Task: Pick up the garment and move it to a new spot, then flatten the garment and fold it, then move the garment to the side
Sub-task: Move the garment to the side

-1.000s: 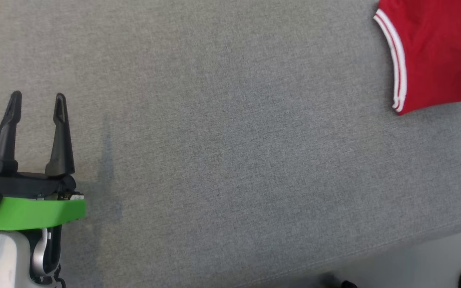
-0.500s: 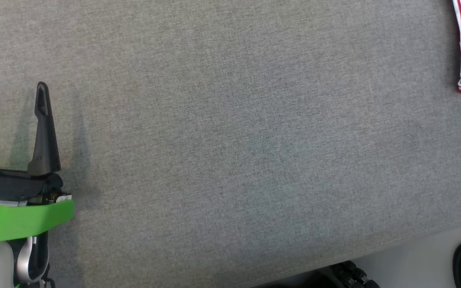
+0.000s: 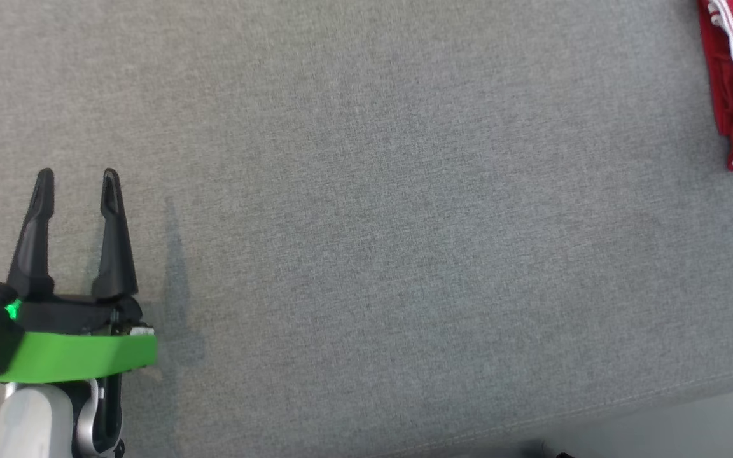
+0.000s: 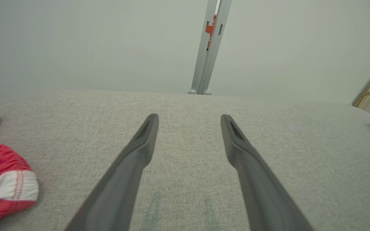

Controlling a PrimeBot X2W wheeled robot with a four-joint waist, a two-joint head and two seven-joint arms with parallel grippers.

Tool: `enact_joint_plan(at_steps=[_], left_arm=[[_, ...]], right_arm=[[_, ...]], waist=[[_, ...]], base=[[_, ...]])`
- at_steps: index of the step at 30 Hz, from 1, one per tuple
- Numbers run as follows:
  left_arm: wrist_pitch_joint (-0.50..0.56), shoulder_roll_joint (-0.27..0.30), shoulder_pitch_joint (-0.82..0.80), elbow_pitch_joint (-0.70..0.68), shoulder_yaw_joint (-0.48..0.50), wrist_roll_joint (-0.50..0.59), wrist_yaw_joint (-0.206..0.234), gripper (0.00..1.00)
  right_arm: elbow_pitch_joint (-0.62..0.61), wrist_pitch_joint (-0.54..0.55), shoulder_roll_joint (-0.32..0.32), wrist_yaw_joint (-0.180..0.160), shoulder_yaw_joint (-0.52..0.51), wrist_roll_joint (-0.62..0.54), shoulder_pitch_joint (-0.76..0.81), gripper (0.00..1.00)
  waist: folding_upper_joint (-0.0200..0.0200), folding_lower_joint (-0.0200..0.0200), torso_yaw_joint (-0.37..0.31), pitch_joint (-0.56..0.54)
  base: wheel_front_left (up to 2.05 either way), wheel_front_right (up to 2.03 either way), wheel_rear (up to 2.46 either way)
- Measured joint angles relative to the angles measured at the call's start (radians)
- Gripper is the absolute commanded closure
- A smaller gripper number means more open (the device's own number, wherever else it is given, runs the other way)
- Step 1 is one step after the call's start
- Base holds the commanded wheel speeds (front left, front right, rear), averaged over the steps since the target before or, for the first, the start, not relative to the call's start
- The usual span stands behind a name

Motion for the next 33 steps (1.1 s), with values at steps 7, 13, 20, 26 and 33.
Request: enact_joint_plan(at_steps=[7,13,20,26,33], left_arm=[[-0.019,-0.038,0.058,0.097,-0.007,0.0,-0.003,0.0],[-0.021,-0.053,0.105,0.142,0.005,0.002,-0.004,0.0],[-0.024,-0.063,0.136,0.184,0.008,0.007,-0.003,0.0],[-0.008,-0.063,0.142,0.23,0.005,0.008,0.004,0.0],[0.016,-0.062,0.149,0.294,-0.008,0.006,0.011,0.0]], right_arm=[[-0.145,-0.073,0.131,0.0,0.014,0.159,0.191,0.0],[-0.299,-0.073,0.177,0.0,0.08,0.243,0.34,0.0],[-0.418,-0.077,0.262,0.0,0.124,0.265,0.496,0.0],[-0.457,-0.086,0.331,0.0,0.125,0.252,0.607,0.0],[-0.464,-0.094,0.397,0.0,0.105,0.218,0.701,0.0]], waist=[[0.0,-0.0002,0.03,-0.134],[0.0,-0.0002,0.054,-0.248],[0.0,-0.0002,0.078,-0.356],[0.0,-0.0002,0.094,-0.424],[0.0,-0.0002,0.112,-0.474]], base=[[0.0,0.0,0.0],[0.0,0.0,0.0],[0.0,0.0,0.0],[0.0,0.0,0.0],[0.0,0.0,0.0]])
